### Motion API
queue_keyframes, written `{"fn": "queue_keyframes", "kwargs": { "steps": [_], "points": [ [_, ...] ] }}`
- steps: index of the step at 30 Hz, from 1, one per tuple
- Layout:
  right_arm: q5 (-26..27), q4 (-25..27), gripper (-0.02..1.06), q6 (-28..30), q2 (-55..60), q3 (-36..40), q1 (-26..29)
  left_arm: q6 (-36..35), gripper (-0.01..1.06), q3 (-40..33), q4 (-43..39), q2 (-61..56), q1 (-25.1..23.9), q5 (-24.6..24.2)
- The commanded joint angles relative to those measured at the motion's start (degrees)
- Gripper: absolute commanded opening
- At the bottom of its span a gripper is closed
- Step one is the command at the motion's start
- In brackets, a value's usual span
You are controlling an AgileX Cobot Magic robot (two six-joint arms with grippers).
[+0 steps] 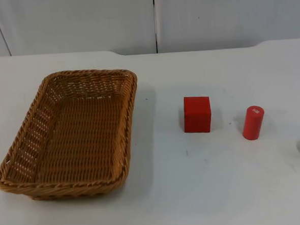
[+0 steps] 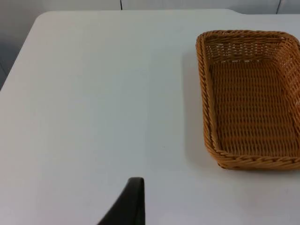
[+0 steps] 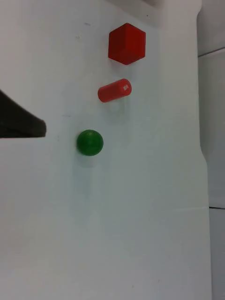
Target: Pick up the basket with the left hand and place the object to the left of the red cylinder into the basket with the right hand.
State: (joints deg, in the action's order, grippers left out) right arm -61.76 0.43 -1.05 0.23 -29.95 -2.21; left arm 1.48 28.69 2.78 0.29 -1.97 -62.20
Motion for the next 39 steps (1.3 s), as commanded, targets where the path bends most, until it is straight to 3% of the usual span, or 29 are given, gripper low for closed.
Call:
{"fn": "queue_keyframes", "kwargs": {
  "steps": [1, 30, 39],
  "points": [
    [-0.01, -0.12, 1.05, 0.66, -0.23, 0.44, 0.13, -0.28, 0.99, -0.35, -0.37, 0.45, -0.02, 0.81],
    [-0.01, -0.12, 1.05, 0.66, -0.23, 0.44, 0.13, -0.28, 0.99, 0.53, 0.99, 4.93, -0.02, 1.96],
    [-0.01, -0.43, 1.05, 1.47, -0.23, 0.44, 0.13, -0.28, 0.99, 1.96, 2.72, 12.90, -0.02, 7.58]
  ]
}}
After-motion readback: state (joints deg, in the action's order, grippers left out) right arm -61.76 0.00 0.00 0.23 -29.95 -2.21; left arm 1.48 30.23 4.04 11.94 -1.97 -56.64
